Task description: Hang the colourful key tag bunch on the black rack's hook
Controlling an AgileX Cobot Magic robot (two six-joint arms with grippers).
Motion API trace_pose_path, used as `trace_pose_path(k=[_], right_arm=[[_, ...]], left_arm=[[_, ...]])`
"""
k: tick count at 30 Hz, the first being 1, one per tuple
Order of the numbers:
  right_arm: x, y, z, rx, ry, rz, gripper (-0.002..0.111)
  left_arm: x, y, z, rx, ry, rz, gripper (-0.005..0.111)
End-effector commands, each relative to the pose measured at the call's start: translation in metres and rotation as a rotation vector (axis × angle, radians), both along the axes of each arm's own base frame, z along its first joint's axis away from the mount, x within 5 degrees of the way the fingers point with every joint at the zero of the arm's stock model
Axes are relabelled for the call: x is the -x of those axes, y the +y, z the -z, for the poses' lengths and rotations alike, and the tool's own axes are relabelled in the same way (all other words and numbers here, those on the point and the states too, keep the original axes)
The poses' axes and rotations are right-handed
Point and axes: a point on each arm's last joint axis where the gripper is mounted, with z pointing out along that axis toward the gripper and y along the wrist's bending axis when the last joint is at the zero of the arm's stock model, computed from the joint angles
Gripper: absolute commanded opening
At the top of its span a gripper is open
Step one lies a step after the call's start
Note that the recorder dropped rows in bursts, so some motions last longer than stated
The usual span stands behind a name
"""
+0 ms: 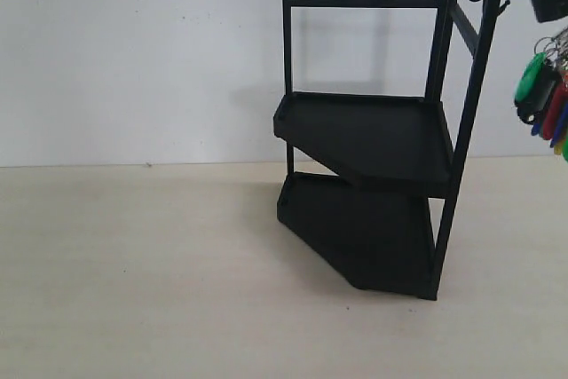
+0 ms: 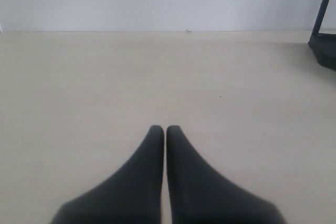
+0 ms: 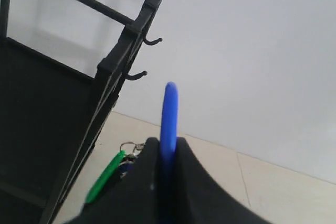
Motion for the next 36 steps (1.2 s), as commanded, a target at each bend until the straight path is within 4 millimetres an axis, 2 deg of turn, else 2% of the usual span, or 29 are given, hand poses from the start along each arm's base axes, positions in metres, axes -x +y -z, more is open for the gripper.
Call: trace_pose_path(k=[1,6,12,20,31,36], right_arm=[[-0.014,0.009,0.003,0.058,-0.038,0.009,0.000],[-0.031,0.017,0.013,0.106,-0.025,0.028,0.000],[-0.046,-0.004,0.020,-0.013,-0.004,0.083,0.000],[-0.050,-0.025,0.023,-0.184,-0.003,0.003,0.000],[-0.056,-0.035,0.024,-0.155,0.015,-0.082,0.000],[-0.066,-0.032,0.032,-0.140,0.036,-0.094,0.000]], left_arm=[[0.000,0.000,-0.002,0.017,-0.019,-0.005,0.004],[0.000,0.000,-0.002,0.017,-0.019,-0.005,0.004],[0.000,0.000,-0.002,0.017,-0.019,-0.005,0.004],[0.000,0.000,-0.002,0.017,-0.019,-0.005,0.004],[0.000,0.000,-0.002,0.017,-0.019,-0.005,0.004],[0.000,0.000,-0.002,0.017,-0.019,-0.005,0.004]])
